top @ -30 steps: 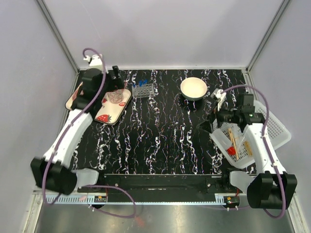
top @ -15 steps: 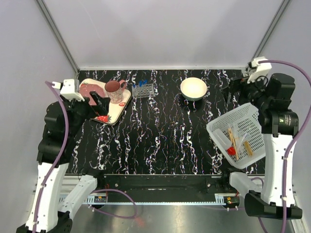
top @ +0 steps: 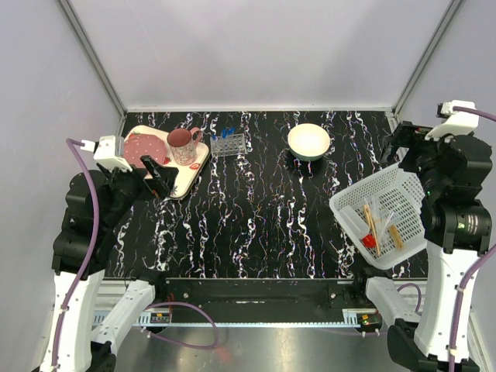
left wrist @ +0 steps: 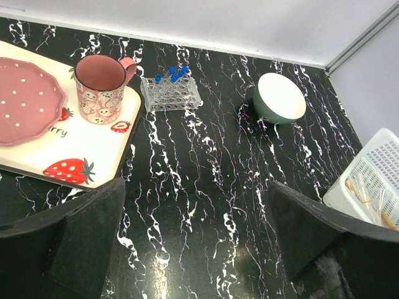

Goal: Organize the chemistry lab equipment

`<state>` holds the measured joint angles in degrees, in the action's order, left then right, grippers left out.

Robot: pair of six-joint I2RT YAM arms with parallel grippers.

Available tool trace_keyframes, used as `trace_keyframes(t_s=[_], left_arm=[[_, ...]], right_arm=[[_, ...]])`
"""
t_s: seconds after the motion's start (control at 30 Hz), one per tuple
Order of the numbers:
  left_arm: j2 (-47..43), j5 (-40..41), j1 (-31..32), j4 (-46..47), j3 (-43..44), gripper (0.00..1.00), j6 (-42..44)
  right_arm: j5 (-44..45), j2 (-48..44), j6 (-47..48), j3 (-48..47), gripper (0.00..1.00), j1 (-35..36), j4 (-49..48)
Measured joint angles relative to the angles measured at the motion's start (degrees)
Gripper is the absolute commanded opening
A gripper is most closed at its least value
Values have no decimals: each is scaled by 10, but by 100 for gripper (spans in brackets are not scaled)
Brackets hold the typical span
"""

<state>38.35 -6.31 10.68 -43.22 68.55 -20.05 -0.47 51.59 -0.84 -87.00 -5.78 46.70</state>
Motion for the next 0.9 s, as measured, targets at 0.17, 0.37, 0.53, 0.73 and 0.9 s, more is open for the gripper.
trace_keyframes(t_s=[0.17, 0.37, 0.53, 0.73, 0.9], left_arm=[[0, -7, 0, -5, 0, 99, -10], [0, -10, 0, -11, 0, 99, -14], [-1, -10, 0, -13, 0, 99, -14], [-2, -11, 0, -13, 0, 99, -14], [-2, -11, 0, -13, 0, 99, -14]], right_arm=[[10, -21, -7, 11, 100, 0, -1], [8, -25, -15, 19, 100, 0, 0], [-7, -28, -20, 24, 100, 0, 2], [-15, -32, -22, 30, 100, 0, 9], [-23, -32, -25, 30, 100, 0, 12]])
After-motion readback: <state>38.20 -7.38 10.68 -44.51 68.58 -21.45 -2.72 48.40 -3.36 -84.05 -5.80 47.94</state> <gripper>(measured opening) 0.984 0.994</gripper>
